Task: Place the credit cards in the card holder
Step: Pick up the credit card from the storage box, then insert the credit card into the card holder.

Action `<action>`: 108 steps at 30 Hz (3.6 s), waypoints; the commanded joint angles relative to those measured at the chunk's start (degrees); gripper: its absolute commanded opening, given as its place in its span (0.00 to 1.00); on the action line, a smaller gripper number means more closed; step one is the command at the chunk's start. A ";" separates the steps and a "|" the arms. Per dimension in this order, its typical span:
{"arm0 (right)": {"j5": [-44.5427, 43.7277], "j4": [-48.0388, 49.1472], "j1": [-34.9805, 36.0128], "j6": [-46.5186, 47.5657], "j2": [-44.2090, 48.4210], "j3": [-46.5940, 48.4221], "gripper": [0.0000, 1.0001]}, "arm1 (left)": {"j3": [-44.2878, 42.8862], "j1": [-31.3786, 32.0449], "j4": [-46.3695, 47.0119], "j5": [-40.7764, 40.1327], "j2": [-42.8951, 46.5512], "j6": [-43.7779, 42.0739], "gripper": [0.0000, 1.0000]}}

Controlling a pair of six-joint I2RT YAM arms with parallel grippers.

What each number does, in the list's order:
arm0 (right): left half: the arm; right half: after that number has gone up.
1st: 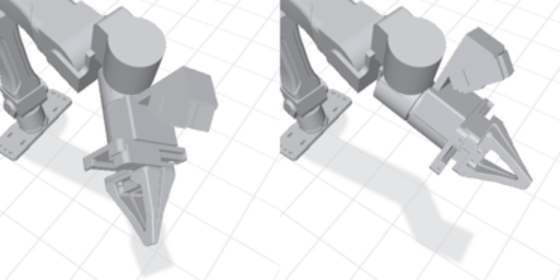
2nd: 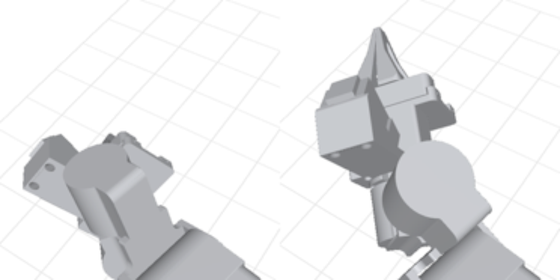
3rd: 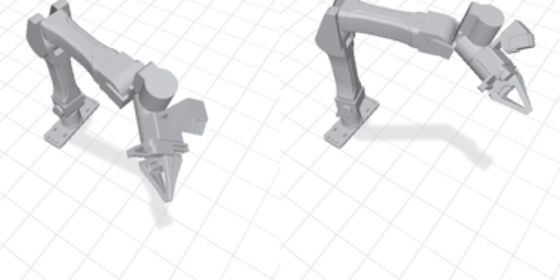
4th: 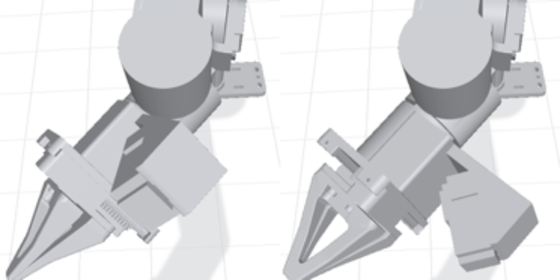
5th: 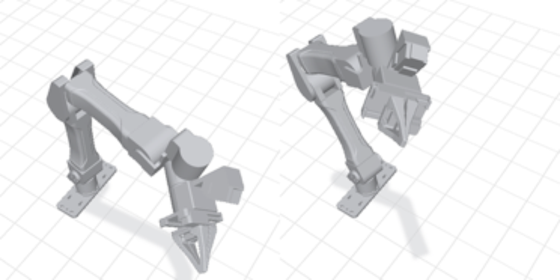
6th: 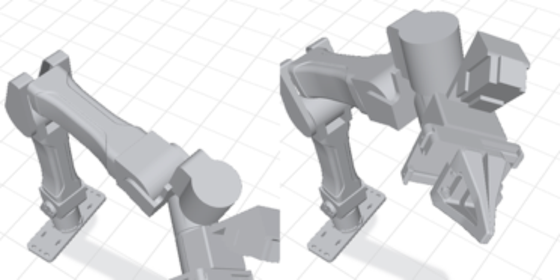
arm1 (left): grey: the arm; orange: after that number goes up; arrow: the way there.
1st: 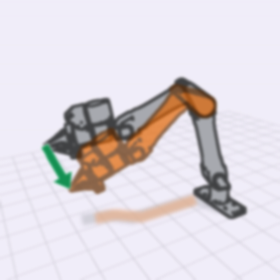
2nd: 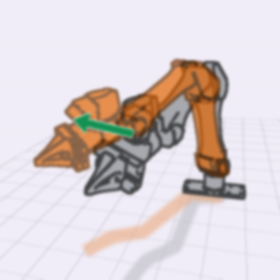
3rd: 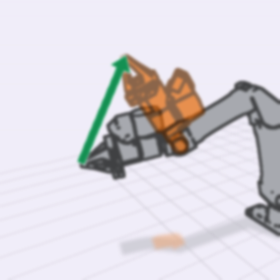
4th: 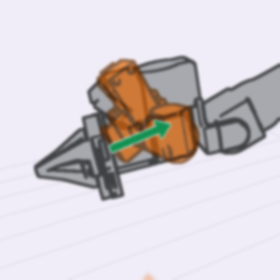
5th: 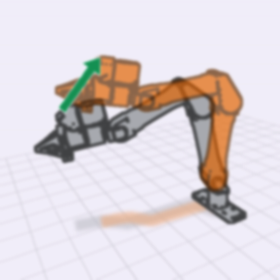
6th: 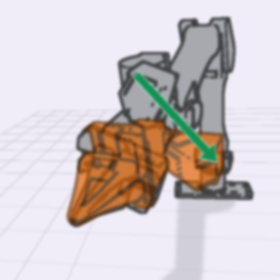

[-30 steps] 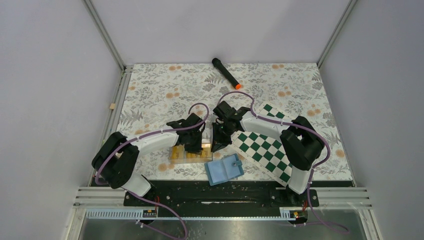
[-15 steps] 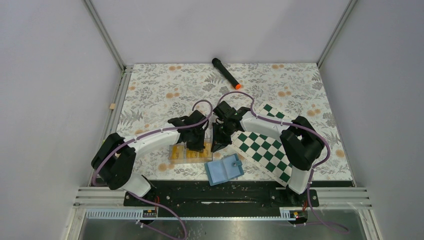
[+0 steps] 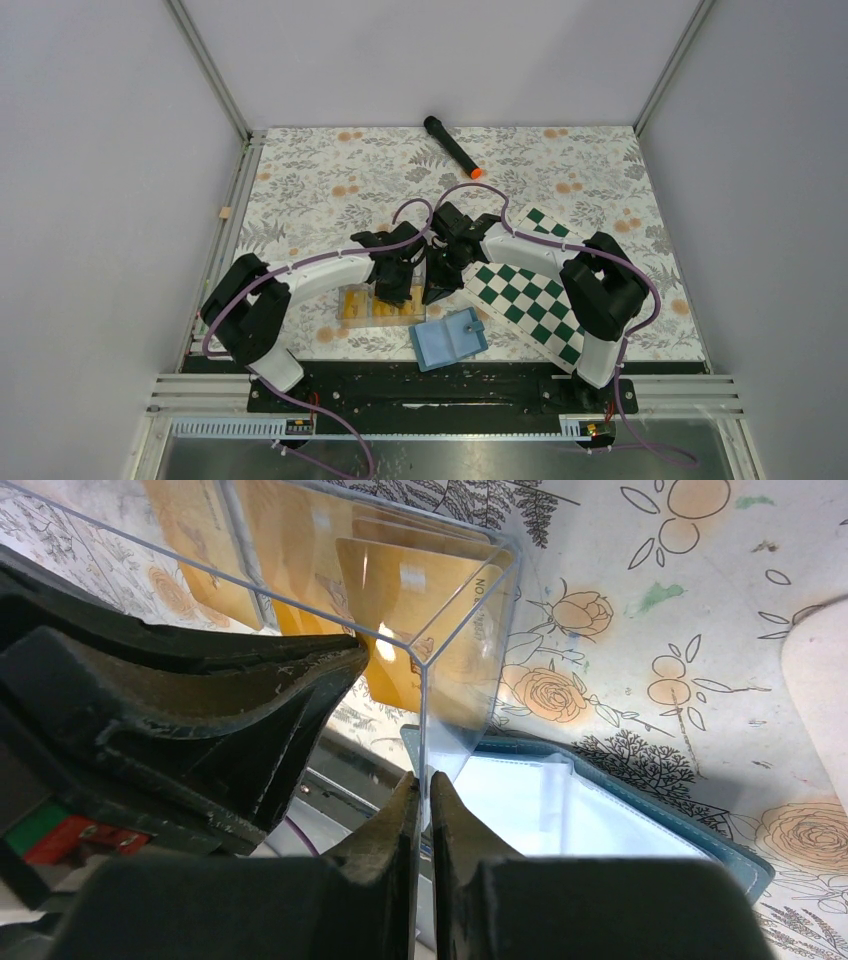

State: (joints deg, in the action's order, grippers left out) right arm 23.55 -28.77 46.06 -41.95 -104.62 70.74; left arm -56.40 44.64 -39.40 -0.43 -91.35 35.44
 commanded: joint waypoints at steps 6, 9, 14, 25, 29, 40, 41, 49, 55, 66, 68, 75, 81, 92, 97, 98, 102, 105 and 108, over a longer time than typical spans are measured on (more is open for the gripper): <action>1.60 2.05 0.52 -0.12 1.61 -0.23 0.10 | -4.11 2.28 0.71 0.69 -1.40 -1.17 0.00; 1.52 2.05 0.50 -0.14 1.72 -0.25 0.10 | -3.57 2.29 1.88 0.69 1.56 -0.39 0.00; 1.55 2.13 0.54 -0.17 1.80 -0.27 0.10 | -1.59 2.03 4.98 2.22 5.66 1.22 0.00; 1.56 2.06 0.51 -0.23 1.96 -0.21 0.10 | 3.07 1.07 11.53 7.05 6.51 4.28 0.13; 1.50 2.07 0.50 -0.23 2.03 -0.25 0.10 | 4.22 0.85 11.27 6.12 5.22 4.50 0.18; 0.61 1.99 0.43 0.12 4.93 -0.33 0.14 | 5.47 0.38 11.93 4.18 7.12 5.61 0.00; 0.22 2.02 0.32 0.12 5.90 -0.41 0.16 | 5.37 0.27 11.56 3.43 8.48 5.87 0.00; -0.90 1.99 -2.55 -0.72 16.35 -0.21 0.53 | 4.70 -0.53 9.03 -2.55 24.58 6.53 0.00; 3.01 3.04 -6.50 0.23 26.73 -3.91 0.69 | 8.16 -1.69 10.93 2.61 36.44 7.89 0.00; 26.72 26.40 -11.39 -10.66 40.93 -24.60 0.67 | 27.42 -3.42 48.36 30.45 49.41 26.62 0.00; 28.85 32.46 -11.37 -12.73 41.39 -26.83 0.63 | 28.93 -3.37 52.45 32.38 49.32 28.74 0.00; 33.19 42.02 -11.35 -18.38 40.23 -29.94 0.49 | 28.45 -3.40 52.69 34.58 49.03 28.46 0.00; 35.78 53.71 -11.43 -25.97 38.58 -31.88 0.45 | 29.40 -3.35 54.25 35.12 48.60 29.60 0.00; 37.95 55.86 -10.56 -26.76 37.27 -31.58 0.00 | 29.11 -3.38 54.39 35.80 47.30 29.33 0.11; 35.95 43.31 -10.69 -18.48 38.22 -29.93 0.00 | 26.60 -3.48 45.96 33.63 47.71 24.68 0.37; 34.05 39.31 -10.65 -15.97 38.74 -29.48 0.00 | 26.21 -3.45 43.57 32.47 47.99 23.81 0.39; 28.19 29.62 -11.45 -10.05 41.41 -29.56 0.00 | 26.02 -3.49 32.55 26.28 49.68 20.96 0.43; 24.20 22.09 -12.93 -6.46 43.23 -30.01 0.00 | 27.25 -3.51 22.49 20.15 50.11 20.25 0.40; 22.13 17.55 -14.85 -4.16 44.06 -31.13 0.00 | 28.74 -3.40 14.44 16.88 49.56 19.29 0.30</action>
State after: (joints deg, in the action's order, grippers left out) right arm 50.85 -1.26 33.43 -52.64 -62.72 39.11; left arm -28.01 41.39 -11.18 24.40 -41.95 57.80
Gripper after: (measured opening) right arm 0.020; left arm 0.354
